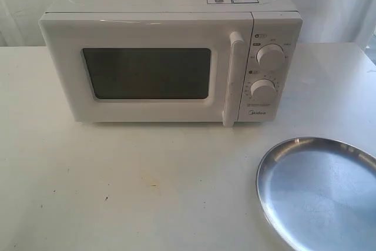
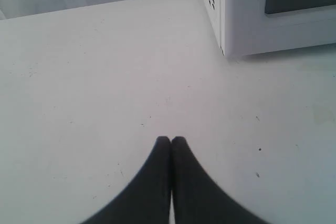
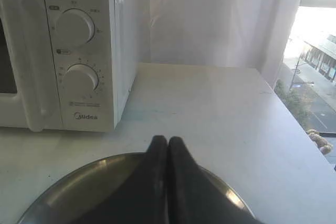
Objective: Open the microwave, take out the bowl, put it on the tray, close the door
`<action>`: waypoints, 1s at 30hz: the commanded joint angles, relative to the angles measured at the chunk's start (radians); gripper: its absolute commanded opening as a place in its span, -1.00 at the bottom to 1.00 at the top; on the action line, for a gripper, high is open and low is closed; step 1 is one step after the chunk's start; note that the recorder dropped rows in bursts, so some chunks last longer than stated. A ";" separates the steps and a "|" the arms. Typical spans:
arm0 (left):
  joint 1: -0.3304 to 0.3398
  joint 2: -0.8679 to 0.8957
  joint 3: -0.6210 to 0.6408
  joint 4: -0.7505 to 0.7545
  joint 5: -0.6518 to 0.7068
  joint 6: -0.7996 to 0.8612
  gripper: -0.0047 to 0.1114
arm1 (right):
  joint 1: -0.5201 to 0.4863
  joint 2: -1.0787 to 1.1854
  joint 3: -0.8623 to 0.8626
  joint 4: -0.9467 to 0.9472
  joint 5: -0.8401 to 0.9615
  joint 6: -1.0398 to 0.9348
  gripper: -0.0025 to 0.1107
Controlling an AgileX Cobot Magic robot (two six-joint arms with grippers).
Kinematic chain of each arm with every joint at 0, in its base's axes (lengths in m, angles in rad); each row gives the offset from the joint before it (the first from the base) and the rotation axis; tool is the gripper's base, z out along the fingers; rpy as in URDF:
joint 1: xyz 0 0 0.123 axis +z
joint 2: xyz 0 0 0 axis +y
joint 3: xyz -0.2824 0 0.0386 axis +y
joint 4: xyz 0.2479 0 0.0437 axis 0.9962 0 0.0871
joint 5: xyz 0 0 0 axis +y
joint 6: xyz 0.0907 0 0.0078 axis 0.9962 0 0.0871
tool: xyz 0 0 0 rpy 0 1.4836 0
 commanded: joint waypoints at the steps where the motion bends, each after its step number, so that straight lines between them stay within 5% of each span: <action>1: -0.001 -0.002 -0.001 -0.004 -0.002 -0.006 -0.92 | -0.008 -0.006 0.005 0.004 -0.003 -0.009 -0.96; 12: -0.001 -0.002 -0.001 -0.004 -0.002 -0.006 -0.92 | -0.008 -0.006 0.005 0.004 -0.070 0.000 -0.96; 19: -0.001 -0.002 -0.001 -0.004 -0.002 -0.006 -0.92 | -0.008 -0.006 0.005 0.004 -0.366 0.397 -0.96; 30: -0.001 -0.002 -0.001 -0.004 -0.002 -0.006 -0.92 | -0.008 -0.006 0.005 0.004 -0.617 0.447 -0.96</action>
